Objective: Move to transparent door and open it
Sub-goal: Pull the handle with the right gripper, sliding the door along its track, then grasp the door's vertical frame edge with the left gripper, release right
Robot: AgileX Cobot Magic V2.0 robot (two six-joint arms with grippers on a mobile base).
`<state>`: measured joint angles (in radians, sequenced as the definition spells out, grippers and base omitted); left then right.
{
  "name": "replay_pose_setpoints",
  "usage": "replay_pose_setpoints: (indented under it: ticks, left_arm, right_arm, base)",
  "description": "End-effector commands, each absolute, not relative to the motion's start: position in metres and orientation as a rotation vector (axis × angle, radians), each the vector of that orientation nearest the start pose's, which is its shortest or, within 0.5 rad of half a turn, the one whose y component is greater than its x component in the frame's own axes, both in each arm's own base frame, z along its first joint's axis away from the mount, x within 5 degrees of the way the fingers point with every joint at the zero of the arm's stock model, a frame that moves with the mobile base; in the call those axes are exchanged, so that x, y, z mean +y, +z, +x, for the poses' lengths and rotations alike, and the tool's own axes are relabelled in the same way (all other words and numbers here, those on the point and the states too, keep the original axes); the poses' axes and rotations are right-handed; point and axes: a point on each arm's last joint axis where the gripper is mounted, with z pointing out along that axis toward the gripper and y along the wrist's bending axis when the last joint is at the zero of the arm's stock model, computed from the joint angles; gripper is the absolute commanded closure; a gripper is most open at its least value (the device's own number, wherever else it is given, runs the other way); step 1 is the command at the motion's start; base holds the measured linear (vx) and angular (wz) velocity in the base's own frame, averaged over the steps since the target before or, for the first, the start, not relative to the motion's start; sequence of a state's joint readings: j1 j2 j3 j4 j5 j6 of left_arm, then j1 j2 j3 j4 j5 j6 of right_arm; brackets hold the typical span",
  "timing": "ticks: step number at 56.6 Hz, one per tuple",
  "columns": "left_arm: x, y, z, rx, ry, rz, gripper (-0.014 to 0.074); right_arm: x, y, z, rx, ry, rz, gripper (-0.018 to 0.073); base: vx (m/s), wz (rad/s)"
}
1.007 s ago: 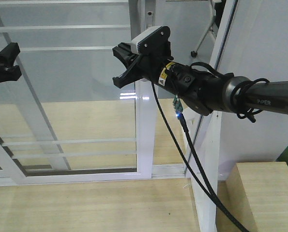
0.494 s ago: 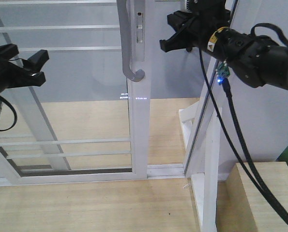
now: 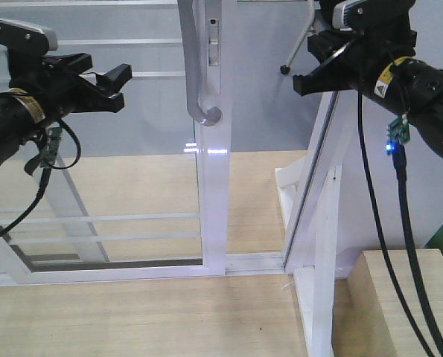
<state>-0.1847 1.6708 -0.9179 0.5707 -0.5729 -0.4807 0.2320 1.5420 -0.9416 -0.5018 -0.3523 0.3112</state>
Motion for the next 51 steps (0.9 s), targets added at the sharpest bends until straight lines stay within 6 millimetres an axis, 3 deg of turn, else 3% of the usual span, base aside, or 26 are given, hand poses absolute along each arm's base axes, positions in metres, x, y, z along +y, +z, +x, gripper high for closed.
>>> replay_pose_setpoints:
  ticks: [1,17,32,51]
  left_arm:
    - [-0.109,0.278,0.358,1.549,-0.456,0.392,0.0006]
    - [-0.149,0.272,0.382,1.523,-0.517,0.456,0.0006]
    - [-0.159,0.269,0.41,1.523,-0.522,0.393,0.0006]
    - [-0.189,0.27,0.413,1.492,-0.538,0.461,0.0006]
  right_arm:
    - [0.093,0.312,0.32,1.563,0.225,-0.464,0.0561]
    - [0.091,0.306,0.316,1.595,0.197,-0.479,0.0561]
    - [0.091,0.306,0.316,1.597,0.195,-0.479,0.0561]
    - [0.09,0.302,0.317,1.615,0.162,-0.505,0.0561]
  base:
    - [0.0,0.0]
    - [0.0,0.0]
    - [0.0,0.0]
    - [0.0,0.0]
